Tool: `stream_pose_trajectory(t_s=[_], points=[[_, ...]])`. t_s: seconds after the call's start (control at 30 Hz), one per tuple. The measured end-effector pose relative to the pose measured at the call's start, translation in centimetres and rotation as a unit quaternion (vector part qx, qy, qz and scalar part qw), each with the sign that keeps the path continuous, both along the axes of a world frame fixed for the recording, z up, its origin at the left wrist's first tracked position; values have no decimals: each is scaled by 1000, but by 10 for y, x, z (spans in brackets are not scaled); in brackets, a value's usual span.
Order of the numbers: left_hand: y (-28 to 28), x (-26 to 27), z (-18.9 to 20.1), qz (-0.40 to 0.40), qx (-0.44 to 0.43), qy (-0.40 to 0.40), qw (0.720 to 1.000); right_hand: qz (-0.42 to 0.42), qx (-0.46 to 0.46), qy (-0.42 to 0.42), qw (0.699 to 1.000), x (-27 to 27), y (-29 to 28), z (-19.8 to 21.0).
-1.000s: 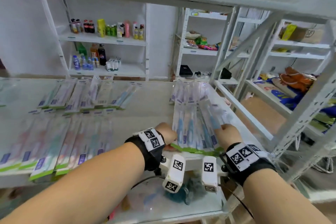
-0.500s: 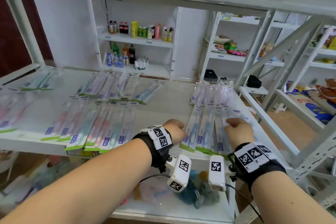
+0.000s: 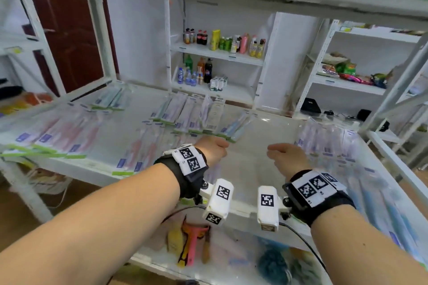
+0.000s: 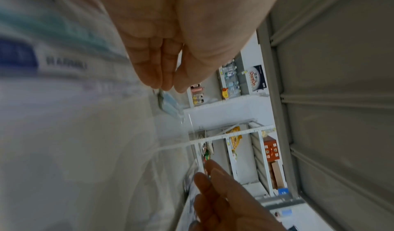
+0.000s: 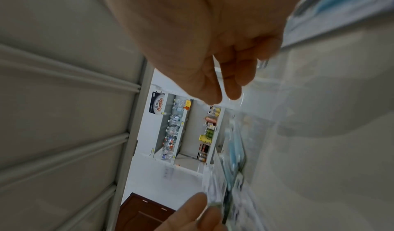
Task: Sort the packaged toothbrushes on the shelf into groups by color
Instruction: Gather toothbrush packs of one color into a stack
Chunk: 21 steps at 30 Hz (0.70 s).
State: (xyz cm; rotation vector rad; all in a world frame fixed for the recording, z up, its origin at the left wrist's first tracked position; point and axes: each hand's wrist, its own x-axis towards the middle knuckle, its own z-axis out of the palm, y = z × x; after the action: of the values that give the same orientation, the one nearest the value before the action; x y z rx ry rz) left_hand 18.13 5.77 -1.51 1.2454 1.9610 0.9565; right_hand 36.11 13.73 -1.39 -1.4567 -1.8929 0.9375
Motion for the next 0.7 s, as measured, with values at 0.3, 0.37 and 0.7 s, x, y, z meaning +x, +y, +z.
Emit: stream_pose_trajectory(t_s=[0.3,0.37,0.7], points=[[-2,-131,0,95,29,-61,993,80,-15,-40,996,-120,14,2],[-4,-157,-1,114,30,-80,990,94,-11,-70,993,-145,17,7],[-20,-247,-11,160,51,-157,973,30,-51,-162,985,-236,58,-1]])
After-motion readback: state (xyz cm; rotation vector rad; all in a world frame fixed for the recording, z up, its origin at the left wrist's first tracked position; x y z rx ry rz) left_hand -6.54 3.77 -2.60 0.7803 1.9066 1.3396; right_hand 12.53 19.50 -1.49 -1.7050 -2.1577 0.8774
